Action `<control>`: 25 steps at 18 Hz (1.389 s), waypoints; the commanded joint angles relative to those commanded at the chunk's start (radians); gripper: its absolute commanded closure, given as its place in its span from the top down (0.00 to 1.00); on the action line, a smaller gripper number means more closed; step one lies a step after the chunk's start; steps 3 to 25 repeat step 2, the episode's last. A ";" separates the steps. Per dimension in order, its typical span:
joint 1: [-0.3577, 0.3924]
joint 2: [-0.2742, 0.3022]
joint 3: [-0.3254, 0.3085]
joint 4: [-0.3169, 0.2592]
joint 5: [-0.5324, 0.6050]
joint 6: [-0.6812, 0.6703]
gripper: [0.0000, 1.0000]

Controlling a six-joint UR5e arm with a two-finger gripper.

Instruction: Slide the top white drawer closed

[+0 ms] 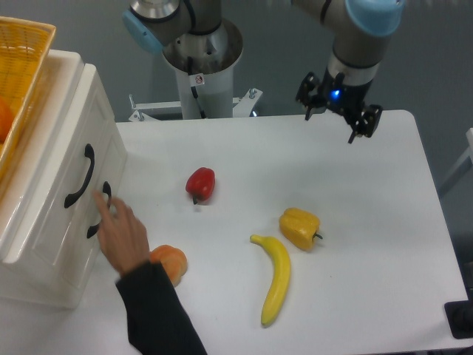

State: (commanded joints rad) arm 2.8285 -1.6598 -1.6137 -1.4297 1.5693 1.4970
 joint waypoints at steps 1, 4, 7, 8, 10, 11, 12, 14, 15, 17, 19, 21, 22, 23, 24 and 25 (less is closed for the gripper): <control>0.008 0.000 0.001 0.002 -0.003 0.011 1.00; 0.015 0.002 0.002 0.002 -0.006 0.012 1.00; 0.015 0.002 0.002 0.002 -0.006 0.012 1.00; 0.015 0.002 0.002 0.002 -0.006 0.012 1.00; 0.015 0.002 0.002 0.002 -0.006 0.012 1.00; 0.015 0.002 0.002 0.002 -0.006 0.012 1.00; 0.015 0.002 0.002 0.002 -0.006 0.012 1.00; 0.015 0.002 0.002 0.002 -0.006 0.012 1.00; 0.015 0.002 0.002 0.002 -0.006 0.012 1.00; 0.015 0.002 0.002 0.002 -0.006 0.012 1.00; 0.015 0.002 0.002 0.002 -0.006 0.012 1.00; 0.015 0.002 0.002 0.002 -0.006 0.012 1.00; 0.015 0.002 0.002 0.002 -0.006 0.012 1.00; 0.015 0.002 0.002 0.002 -0.006 0.012 1.00; 0.015 0.002 0.002 0.002 -0.006 0.012 1.00; 0.015 0.002 0.002 0.002 -0.006 0.012 1.00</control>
